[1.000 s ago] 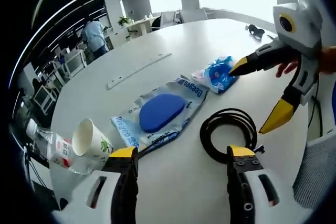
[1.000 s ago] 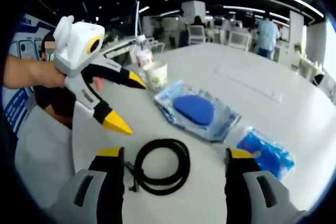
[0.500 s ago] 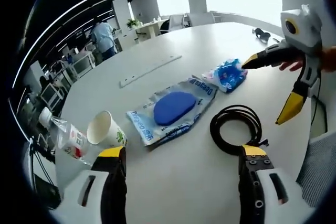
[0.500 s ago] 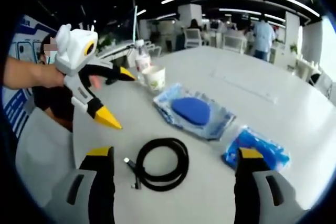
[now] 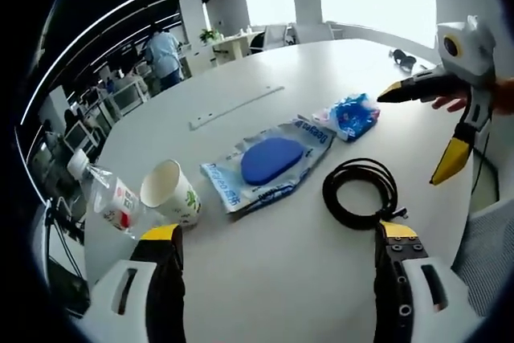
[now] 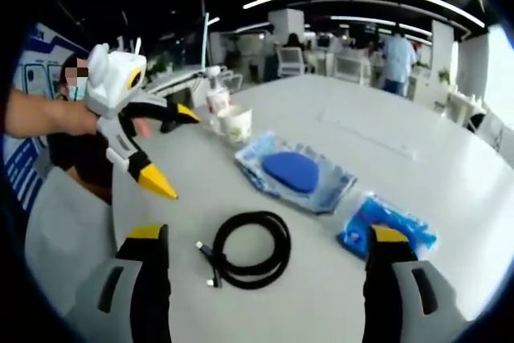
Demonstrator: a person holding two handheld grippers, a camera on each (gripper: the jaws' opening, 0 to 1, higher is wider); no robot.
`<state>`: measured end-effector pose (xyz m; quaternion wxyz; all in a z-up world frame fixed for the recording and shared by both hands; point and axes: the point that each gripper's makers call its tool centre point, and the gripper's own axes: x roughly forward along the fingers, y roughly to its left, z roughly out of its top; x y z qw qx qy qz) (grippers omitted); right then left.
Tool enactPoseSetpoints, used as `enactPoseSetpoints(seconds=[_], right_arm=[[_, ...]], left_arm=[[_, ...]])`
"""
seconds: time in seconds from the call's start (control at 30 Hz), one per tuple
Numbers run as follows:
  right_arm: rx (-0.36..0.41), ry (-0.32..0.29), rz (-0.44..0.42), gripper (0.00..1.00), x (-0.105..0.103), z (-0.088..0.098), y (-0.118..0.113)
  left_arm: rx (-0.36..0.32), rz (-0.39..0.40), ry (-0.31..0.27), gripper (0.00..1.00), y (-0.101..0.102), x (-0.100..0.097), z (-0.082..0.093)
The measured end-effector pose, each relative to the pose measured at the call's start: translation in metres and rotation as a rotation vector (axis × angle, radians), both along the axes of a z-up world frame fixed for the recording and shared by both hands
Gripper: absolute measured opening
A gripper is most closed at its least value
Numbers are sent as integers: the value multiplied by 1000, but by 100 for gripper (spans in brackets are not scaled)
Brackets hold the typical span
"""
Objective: Arrange the tabletop items into an orderly group along one side of the table until the central work area is clear of visible clutter.
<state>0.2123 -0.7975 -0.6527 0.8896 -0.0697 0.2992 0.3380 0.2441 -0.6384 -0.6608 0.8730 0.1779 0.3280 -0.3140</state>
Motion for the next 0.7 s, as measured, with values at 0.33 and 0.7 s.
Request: enactPoseSetpoints(seconds=[0.33, 0.7], right_arm=[[-17, -20, -31, 100, -5, 6, -13], [-12, -20, -85, 100, -17, 10, -26]], left_arm=[[-17, 7, -41, 98, 23, -10, 13], [-61, 37, -69, 98, 38, -16, 23]])
